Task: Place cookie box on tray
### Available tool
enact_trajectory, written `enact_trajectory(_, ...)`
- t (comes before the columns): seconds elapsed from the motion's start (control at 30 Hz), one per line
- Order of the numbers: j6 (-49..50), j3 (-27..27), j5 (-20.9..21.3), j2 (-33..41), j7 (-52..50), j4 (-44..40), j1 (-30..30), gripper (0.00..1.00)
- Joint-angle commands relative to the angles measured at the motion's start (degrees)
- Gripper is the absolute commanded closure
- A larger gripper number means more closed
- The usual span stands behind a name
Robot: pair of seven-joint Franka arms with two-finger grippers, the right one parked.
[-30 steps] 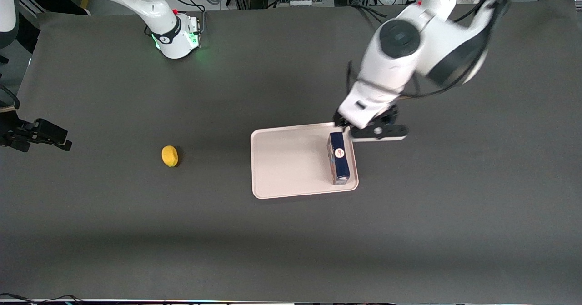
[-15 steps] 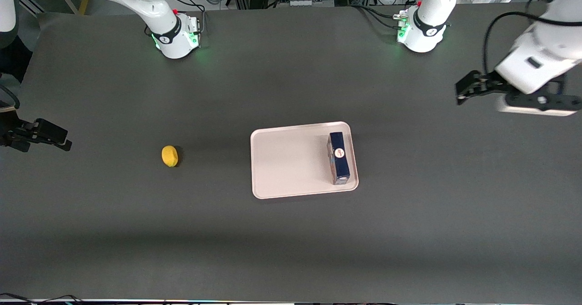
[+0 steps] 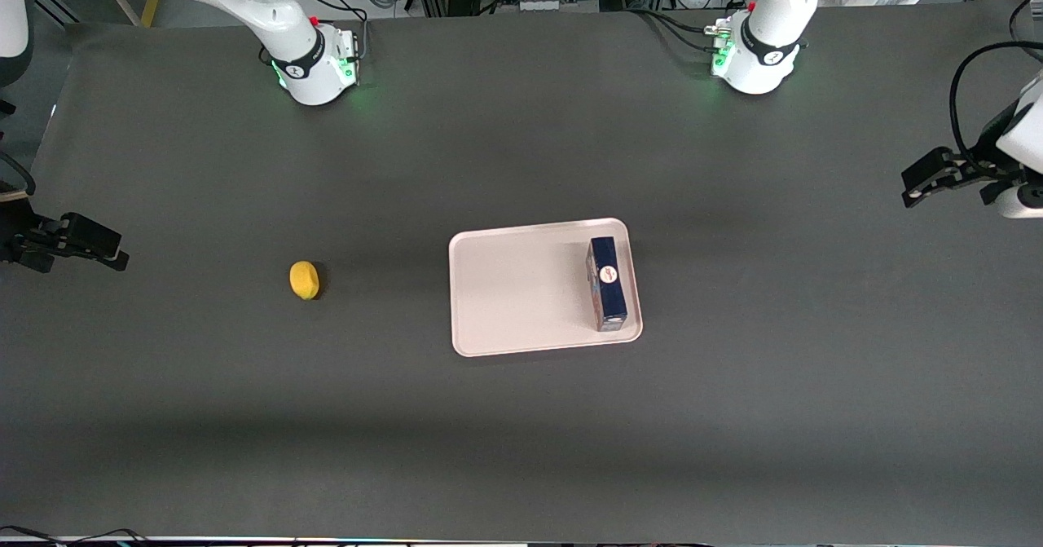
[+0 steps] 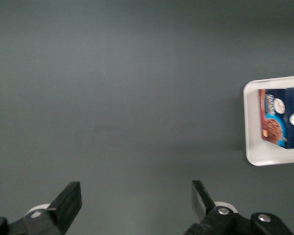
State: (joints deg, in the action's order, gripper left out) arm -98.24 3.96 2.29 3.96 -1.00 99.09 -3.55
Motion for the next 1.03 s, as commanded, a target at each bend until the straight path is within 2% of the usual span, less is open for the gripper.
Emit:
enact_trajectory(0.0, -5.73, -1.06, 1.14, 3.25, 0.12, 6.90, 0.82, 0.00)
enact_trajectory(0.27, -4.33, 0.60, 1.14, 4.13, -5.77, 7.70, 1.53, 0.00)
enact_trajectory(0.43, -3.80, 0.96, 1.14, 4.66, -5.16, 7.70, 1.53, 0.00)
enact_trajectory(0.57, -3.71, 0.87, 1.14, 4.66, -0.68, 7.70, 1.35, 0.00)
enact_trajectory(1.0, -3.63, 0.78, 0.61, 4.48, -0.58, 7.43, 1.09, 0.00)
